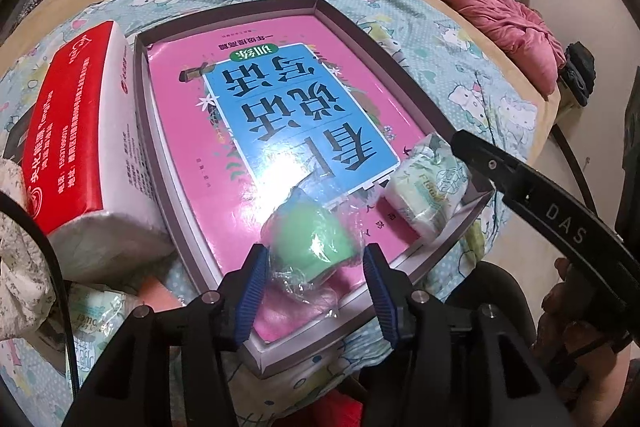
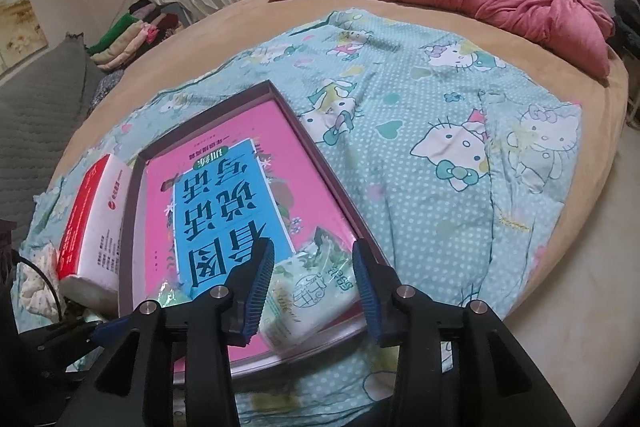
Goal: Organize soft objects
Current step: 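Open both grippers to drop the ball and tissue pack onto the tray, then move both open grippers back toward the remaining pile of items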
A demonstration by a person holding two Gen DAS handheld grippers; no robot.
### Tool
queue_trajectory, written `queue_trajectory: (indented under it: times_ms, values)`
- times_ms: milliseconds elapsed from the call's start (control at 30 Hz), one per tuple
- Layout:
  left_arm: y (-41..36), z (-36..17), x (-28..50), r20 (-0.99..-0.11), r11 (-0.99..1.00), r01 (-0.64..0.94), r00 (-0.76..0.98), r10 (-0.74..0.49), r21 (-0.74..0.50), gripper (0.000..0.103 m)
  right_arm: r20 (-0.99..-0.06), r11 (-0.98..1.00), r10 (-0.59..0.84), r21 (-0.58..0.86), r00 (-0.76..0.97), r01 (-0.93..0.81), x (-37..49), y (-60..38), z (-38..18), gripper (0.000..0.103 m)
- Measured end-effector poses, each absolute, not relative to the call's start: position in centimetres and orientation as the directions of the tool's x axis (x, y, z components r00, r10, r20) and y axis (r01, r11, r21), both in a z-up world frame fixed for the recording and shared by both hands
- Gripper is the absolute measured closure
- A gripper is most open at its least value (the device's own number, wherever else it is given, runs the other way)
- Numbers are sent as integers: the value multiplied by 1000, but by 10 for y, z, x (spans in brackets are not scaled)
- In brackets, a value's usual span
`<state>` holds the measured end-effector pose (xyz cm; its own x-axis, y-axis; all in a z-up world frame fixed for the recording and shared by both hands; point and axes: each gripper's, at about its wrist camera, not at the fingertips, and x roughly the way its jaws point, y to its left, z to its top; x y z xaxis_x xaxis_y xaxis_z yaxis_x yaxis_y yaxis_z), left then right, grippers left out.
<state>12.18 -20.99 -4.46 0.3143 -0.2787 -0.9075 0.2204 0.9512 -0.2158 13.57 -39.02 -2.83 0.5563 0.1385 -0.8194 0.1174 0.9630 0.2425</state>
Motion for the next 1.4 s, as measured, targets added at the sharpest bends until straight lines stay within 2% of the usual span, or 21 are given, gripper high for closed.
queue_trajectory:
  times_ms: [267,533,633,767,1033,1400]
  values:
    - [-206,-41,119,-903,949,224,319,-288,-224,46,-794,967,121,230,596,109,133,-388,-19,48]
    - [-204,-33,113,-897,950,227,339,-283,-214,39,-769,970,109,220,631,101,130,-386,-10,42]
    - [-200,-24,109,-890,952,224,361,-279,-208,36,-751,971,102,218,653,99,128,-386,-5,34]
    - [-193,-10,102,-875,955,220,399,-274,-199,33,-736,972,103,216,669,88,126,-383,0,29]
    - [-173,15,89,-852,968,184,467,-237,-169,28,-699,977,107,206,707,55,120,-374,13,26]
    - [-147,32,74,-836,981,129,514,-190,-143,27,-666,979,143,203,732,-7,112,-353,34,23]
